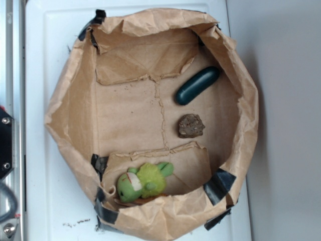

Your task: Grab the rock.

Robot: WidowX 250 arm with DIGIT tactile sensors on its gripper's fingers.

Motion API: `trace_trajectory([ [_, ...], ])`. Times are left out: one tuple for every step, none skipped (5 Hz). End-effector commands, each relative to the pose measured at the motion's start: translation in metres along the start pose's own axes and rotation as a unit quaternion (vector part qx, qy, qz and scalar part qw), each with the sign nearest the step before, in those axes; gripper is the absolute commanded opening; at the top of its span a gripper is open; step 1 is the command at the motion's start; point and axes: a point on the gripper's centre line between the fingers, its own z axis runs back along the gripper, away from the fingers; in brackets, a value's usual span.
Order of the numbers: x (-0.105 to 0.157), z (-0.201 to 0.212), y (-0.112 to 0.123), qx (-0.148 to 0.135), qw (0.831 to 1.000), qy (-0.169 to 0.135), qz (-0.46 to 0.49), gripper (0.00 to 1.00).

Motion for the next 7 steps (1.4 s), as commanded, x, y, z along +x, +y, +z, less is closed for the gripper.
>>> trace_trajectory([
  [0.000, 0.000, 0.000, 0.000, 1.000, 0.000, 0.000, 1.00],
  [0.021, -0.009, -0.020, -0.003, 1.000, 0.022, 0.011, 1.00],
  [0.035, -0.033, -0.033, -0.019, 0.998, -0.003, -0.053, 1.00],
  [0.064, -0.005, -0.041, -0.128, 0.986, 0.056, -0.087, 1.00],
  [0.064, -0.005, -0.041, -0.128, 0.986, 0.056, -0.087, 1.00],
  [0.064, -0.005, -0.041, -0.128, 0.986, 0.056, -0.087, 1.00],
  [0.109, -0.059, -0.005, -0.089, 0.979, 0.076, -0.167, 1.00],
])
